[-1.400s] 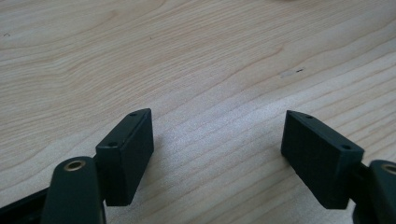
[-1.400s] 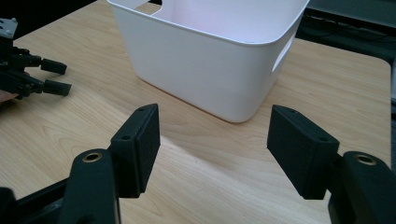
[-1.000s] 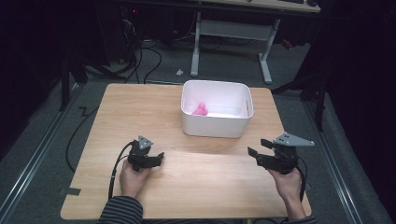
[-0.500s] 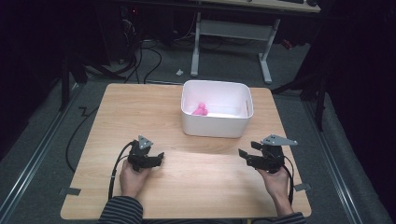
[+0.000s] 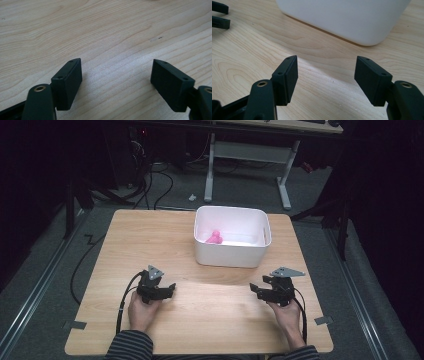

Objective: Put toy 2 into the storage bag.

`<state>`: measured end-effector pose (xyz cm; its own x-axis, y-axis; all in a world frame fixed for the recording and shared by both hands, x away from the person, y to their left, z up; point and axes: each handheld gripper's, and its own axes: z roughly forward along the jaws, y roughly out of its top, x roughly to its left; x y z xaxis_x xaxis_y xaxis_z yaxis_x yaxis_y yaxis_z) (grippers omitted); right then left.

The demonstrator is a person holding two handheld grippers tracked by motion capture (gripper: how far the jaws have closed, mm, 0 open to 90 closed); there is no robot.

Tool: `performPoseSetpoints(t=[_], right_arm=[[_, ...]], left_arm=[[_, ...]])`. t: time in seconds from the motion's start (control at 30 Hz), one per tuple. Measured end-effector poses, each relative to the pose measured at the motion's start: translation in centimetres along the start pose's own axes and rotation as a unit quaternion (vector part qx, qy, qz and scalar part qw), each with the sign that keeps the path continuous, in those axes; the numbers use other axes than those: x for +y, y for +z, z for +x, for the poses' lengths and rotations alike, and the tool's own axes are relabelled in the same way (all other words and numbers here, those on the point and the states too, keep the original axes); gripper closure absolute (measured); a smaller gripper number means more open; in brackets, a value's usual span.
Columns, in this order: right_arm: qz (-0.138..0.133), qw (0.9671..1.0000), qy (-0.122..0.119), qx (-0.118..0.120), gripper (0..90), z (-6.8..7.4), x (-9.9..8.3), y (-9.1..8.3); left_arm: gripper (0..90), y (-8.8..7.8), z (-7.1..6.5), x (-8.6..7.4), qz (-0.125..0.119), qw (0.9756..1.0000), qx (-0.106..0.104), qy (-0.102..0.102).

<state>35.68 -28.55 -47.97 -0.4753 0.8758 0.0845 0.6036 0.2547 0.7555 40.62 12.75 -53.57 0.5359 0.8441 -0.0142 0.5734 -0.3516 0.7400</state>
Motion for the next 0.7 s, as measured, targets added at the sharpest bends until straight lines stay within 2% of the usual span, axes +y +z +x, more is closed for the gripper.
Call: performPoseSetpoints(t=[0.7], right_arm=[[0.028, 0.9995, 0.008, -0.014, 35.7, -0.5, -1.5, 2.7]], left_arm=[[25.5, 0.0, 0.0, 0.0, 0.0, 1.0, 0.0, 0.0]])
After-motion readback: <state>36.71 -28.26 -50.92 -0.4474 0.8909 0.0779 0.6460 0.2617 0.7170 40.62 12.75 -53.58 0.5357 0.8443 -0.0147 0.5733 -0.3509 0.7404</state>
